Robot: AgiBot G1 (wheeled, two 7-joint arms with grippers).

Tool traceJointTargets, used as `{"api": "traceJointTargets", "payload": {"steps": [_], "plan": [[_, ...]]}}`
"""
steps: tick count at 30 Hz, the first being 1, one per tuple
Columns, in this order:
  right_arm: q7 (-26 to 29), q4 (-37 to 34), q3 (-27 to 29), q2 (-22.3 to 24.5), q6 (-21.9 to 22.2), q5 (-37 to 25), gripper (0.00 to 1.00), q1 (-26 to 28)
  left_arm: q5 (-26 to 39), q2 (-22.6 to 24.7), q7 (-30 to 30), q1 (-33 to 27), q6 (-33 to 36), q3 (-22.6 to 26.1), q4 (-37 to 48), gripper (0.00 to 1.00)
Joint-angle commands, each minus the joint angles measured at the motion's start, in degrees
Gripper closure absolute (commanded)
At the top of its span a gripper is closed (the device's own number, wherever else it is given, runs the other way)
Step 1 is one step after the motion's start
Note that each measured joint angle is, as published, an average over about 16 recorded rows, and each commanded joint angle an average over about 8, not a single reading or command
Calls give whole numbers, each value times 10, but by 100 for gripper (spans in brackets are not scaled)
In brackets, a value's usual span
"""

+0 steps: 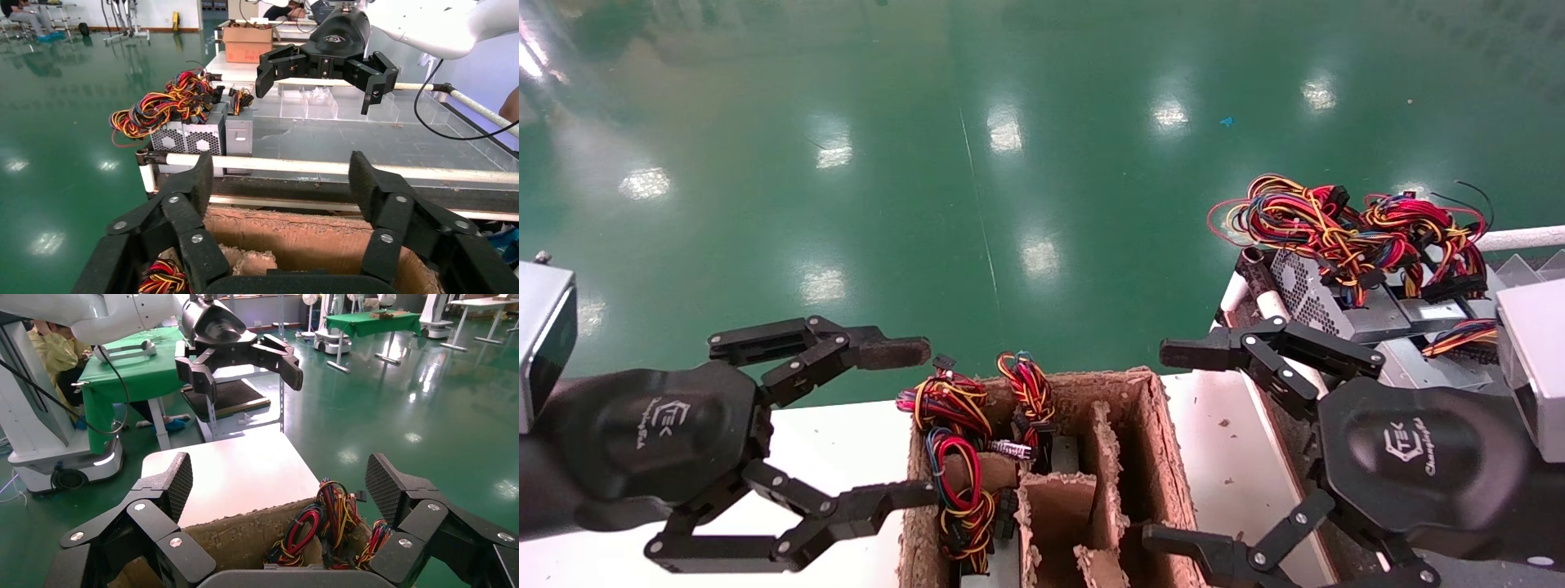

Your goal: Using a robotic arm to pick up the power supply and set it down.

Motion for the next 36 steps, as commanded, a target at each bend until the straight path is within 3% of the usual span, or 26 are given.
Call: {"api": "traceJointTargets", "payload": {"steps": [1,14,22,31,32,36], "plan": [[0,0,0,0,0,0,0,0,0,0,0,0,0,0,0,100],[2,0,-7,-6,20,-20,0,0,0,0,0,0,0,0,0,100],[25,6,-39,-34,75,-92,0,13,0,0,0,0,0,0,0,100],[48,-40,-99,-113,136,-192,0,38,0,0,0,0,0,0,0,99],[47,-47,-105,-123,139,-199,0,40,0,0,0,0,0,0,0,93],[43,-81,-122,-162,143,-215,0,52,0,0,0,0,0,0,0,43]]}}
